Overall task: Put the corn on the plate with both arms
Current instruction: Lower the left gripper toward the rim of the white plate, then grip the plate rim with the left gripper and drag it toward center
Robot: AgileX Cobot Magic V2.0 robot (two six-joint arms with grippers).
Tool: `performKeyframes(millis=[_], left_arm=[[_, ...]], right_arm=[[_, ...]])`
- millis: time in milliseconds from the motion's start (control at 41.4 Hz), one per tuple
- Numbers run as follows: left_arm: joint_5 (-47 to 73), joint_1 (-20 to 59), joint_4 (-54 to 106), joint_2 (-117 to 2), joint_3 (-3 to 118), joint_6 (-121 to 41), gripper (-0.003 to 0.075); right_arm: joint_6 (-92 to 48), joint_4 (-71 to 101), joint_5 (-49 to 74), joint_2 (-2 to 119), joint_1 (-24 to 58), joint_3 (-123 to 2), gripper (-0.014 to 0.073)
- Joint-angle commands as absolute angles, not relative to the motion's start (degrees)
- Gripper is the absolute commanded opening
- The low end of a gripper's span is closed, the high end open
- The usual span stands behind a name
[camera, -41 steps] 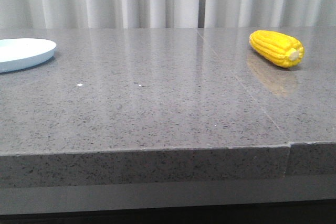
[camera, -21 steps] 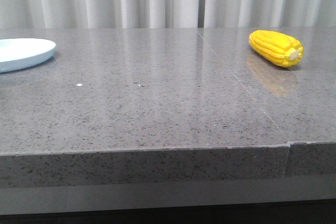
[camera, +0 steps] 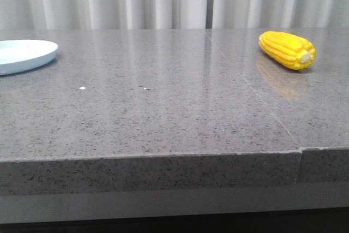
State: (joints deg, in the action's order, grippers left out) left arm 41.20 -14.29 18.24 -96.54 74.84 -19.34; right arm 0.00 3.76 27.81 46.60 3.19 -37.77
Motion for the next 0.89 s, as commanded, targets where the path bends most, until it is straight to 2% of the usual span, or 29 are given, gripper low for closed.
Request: performKeyframes(millis=[0,290,339,605,871], left_arm=[[38.98,-14.47,20.28,-97.30,78.72,-19.60,0.0533],[36.71,-14.47,22.27,-100.98,80.09,-19.60,0.0518],[36.44,-14.47,22.74,-101.21,80.09,-19.60,0.0487],[35.76,-14.47,22.72,-102.77,80.09,-19.60,0.0196],[34.55,-14.47,22.98,-102.66,80.09,-19.60,-0.0021]], right_arm=[[-0.64,3.46,24.15,46.44,3.15,-39.74,0.0521],[-0.64,3.46,24.15,46.44,3.15,-39.74,0.0521],[-0.64,3.46,24.15,46.44,3.15,-39.74,0.0521],[-0.64,3.46,24.15,46.44,3.15,-39.74,0.0521],[-0.64,3.46,24.15,46.44,3.15,-39.74,0.0521]])
